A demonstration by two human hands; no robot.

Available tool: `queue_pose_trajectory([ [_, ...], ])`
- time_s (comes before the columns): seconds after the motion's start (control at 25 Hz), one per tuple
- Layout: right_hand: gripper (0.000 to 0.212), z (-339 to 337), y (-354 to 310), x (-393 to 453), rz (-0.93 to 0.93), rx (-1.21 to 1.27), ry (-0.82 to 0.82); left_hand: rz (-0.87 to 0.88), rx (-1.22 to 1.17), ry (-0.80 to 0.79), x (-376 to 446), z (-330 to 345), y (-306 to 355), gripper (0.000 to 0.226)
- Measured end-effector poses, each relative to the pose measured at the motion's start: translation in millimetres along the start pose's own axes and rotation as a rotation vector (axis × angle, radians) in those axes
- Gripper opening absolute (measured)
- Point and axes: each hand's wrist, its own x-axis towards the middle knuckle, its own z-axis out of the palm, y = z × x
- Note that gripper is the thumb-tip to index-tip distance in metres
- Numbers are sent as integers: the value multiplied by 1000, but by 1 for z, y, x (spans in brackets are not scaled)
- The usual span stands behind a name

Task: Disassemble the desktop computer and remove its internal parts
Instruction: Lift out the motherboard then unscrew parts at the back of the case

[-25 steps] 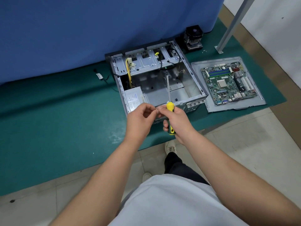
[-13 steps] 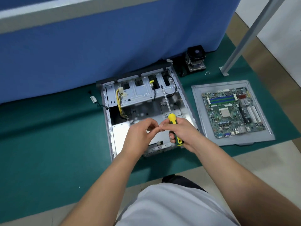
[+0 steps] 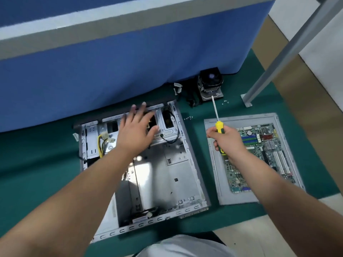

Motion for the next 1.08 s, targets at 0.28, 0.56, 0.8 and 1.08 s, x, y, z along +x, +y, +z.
queue_pose_trajectory([
  [0.28,6,43,11,116,24,-189,86,-75,14,125,10,38,-17,56],
  [0.56,22,80,25,161,6,-502,242,-58,27,194,11,48,-21,52],
  [0.8,24,88,29,164,-5,-530,334,-48,36,242,11,51,-22,52],
  [1.08,24,87,28,159,-17,-527,312,-50,23,248,11,51,-21,52],
])
